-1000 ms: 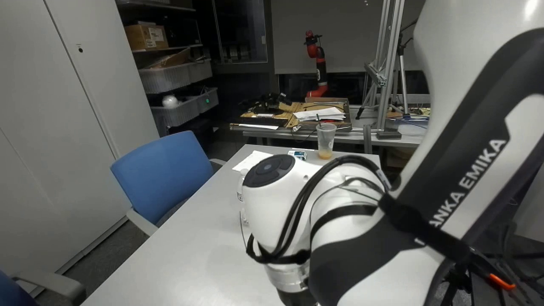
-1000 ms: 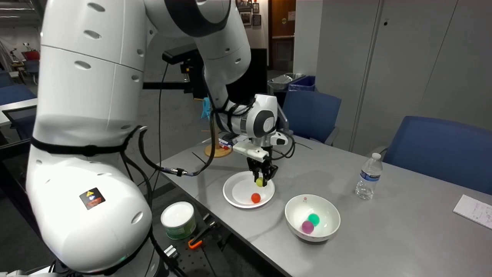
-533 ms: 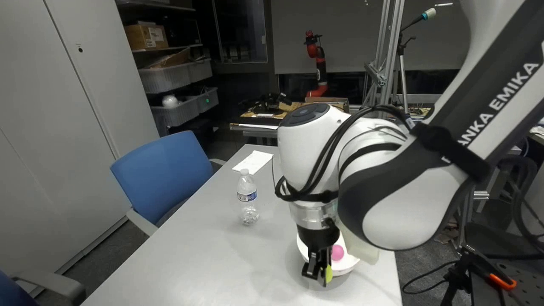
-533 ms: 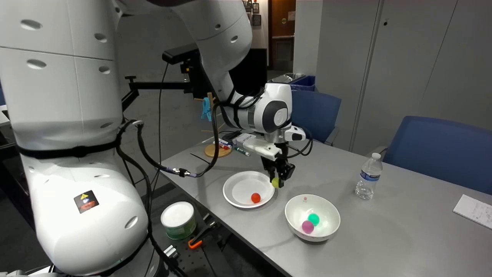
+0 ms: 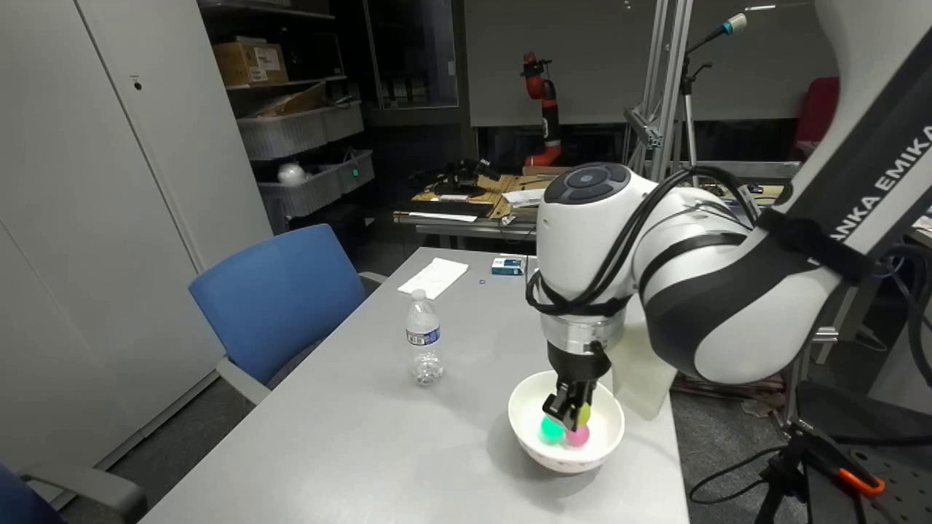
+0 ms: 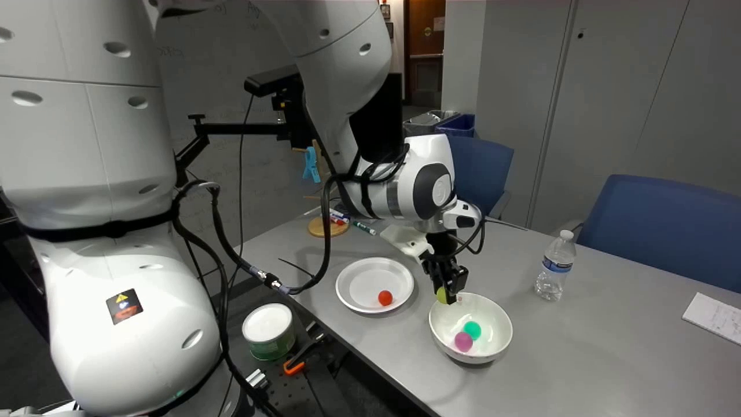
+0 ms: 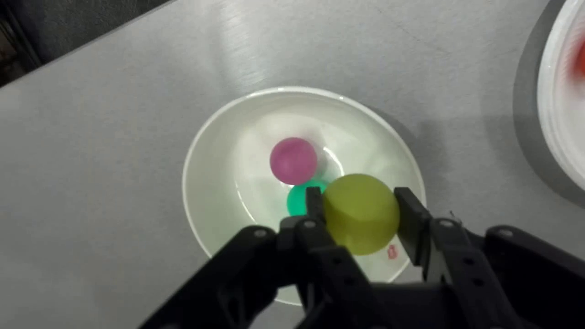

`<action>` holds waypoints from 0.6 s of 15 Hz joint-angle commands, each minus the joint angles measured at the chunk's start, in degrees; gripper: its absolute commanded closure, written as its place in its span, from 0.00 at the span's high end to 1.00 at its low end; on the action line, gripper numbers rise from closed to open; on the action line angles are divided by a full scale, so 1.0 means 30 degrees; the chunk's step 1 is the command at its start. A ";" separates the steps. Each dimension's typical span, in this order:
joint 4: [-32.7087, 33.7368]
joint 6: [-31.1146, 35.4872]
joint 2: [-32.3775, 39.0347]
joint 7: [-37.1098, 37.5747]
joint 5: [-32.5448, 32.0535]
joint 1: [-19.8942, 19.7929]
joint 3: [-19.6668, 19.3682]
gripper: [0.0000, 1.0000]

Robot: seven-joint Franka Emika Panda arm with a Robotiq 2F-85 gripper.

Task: Take the yellow and orange bowls on the plate and put them in the bowl

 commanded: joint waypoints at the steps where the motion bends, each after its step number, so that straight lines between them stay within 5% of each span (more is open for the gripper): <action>1: -0.0594 0.0532 -0.0297 0.2417 -0.1487 0.0010 -0.0505 0.69; 5: -0.0717 0.0619 -0.0284 0.3347 -0.1946 -0.0168 -0.0408 0.97; 9: -0.0348 0.0534 -0.0076 0.2751 -0.0645 -0.0188 0.0374 1.00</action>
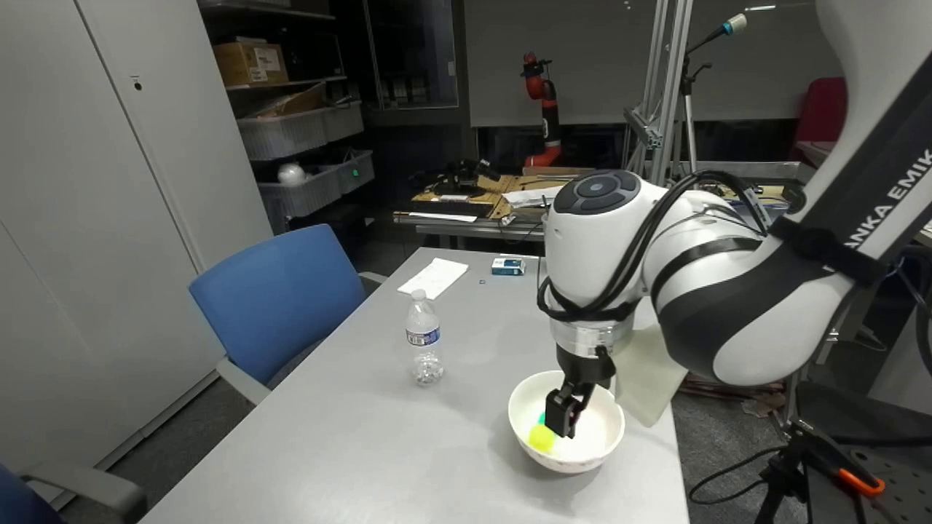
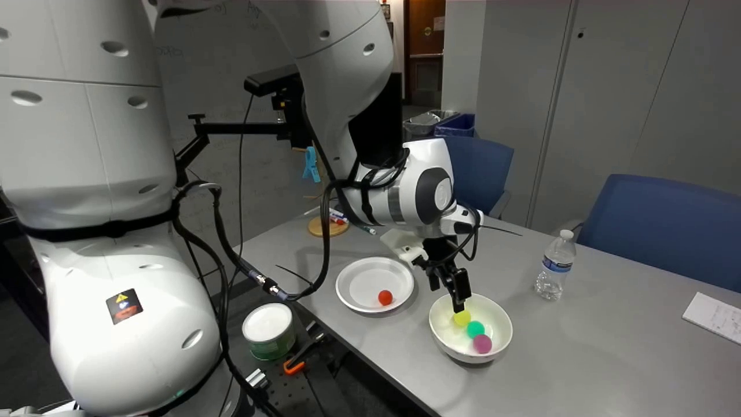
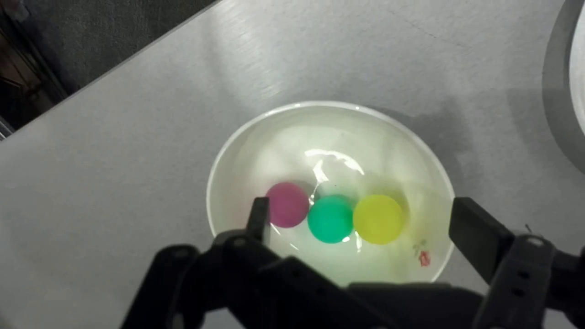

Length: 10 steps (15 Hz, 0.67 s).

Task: Take the yellow and orange bowls on the plate and put them in the bowl

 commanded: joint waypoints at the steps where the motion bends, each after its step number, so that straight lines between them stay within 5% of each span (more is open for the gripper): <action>1: 0.0067 0.0308 -0.0095 -0.0079 0.0910 -0.0135 0.0918 1.00; 10: 0.1110 0.0138 0.0863 -0.3902 0.5193 0.0189 0.4391 1.00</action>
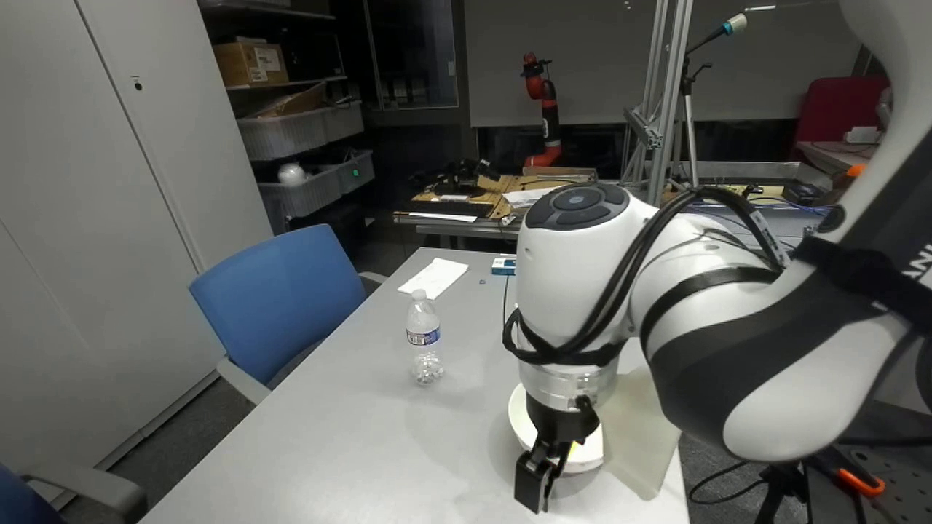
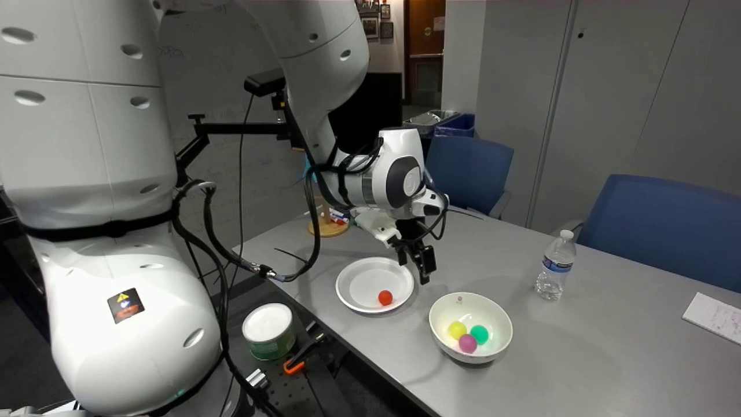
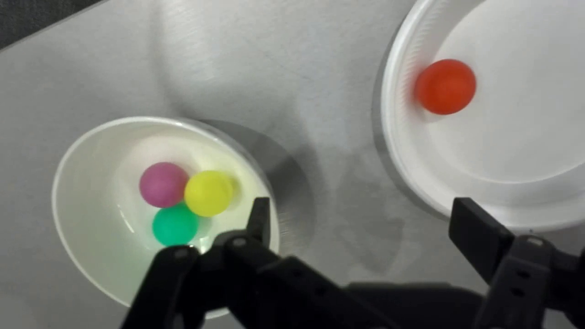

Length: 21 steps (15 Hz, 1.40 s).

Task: Take the yellow and orange bowls on the plate and put them in the bowl

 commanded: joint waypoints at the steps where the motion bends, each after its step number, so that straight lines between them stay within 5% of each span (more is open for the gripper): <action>1: 0.0788 0.0016 0.0991 -0.2413 0.1977 0.0144 0.1099 1.00; 15: 0.3203 -0.0287 0.5211 -0.5106 0.2640 0.1386 0.1349 1.00; 19: 0.3456 -0.0505 0.5649 -0.5128 0.2662 0.1648 0.1334 0.85; 21: 0.3495 -0.0544 0.5828 -0.5114 0.2635 0.1736 0.1259 0.87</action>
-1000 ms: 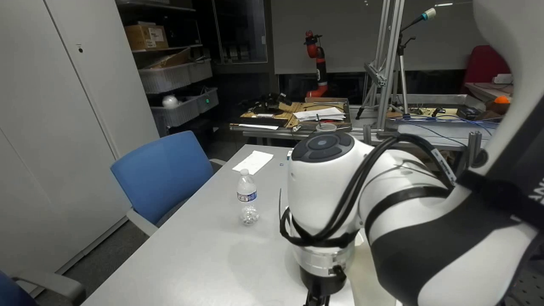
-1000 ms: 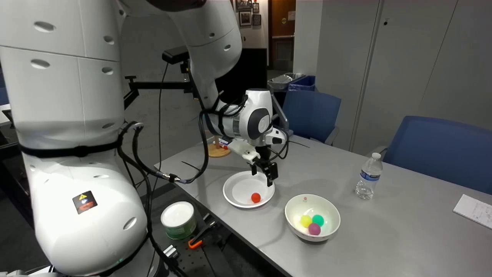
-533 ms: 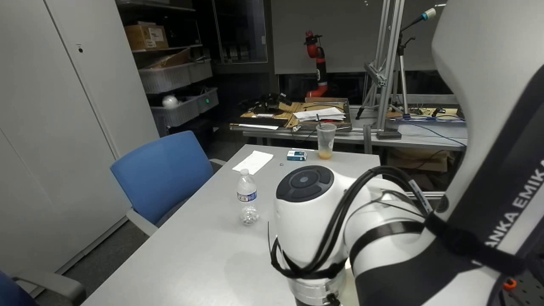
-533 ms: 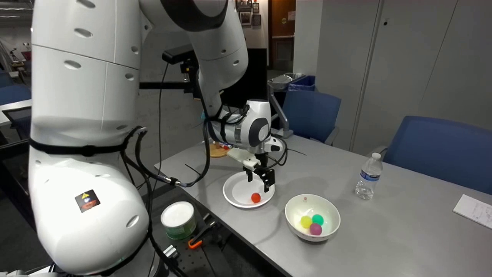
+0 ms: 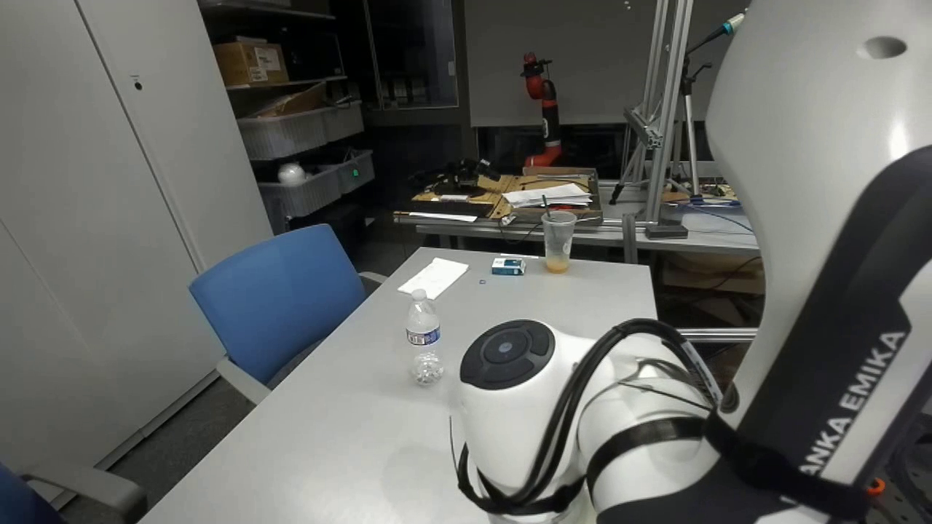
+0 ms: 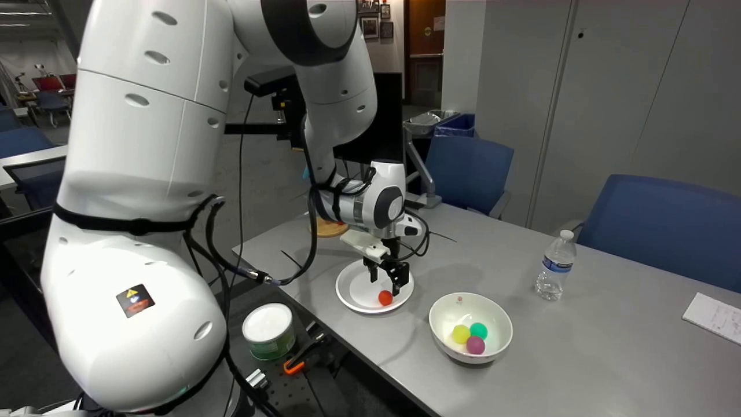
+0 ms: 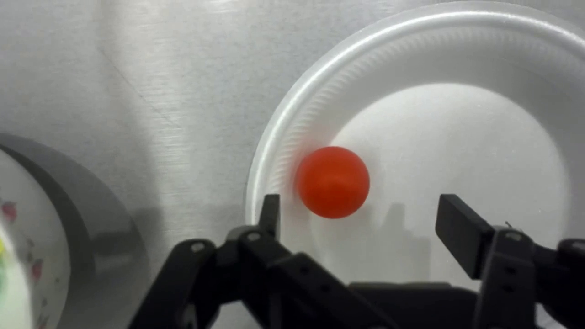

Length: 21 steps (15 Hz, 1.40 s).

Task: Take the yellow and orange bowls on the plate and put them in the bowl

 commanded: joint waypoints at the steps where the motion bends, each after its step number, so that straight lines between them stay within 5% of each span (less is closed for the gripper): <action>1: 0.0520 -0.0478 0.0468 -0.0627 0.0535 0.0556 -0.0392 0.88; 6: 0.0623 -0.0442 0.0946 -0.0620 0.0658 0.0614 -0.0444 0.88; 15: 0.1003 -0.0466 0.1307 -0.0563 0.0646 0.0759 -0.0523 0.18; 21: -0.0065 -0.0805 -0.0831 -0.0510 0.0559 0.0605 -0.0690 0.18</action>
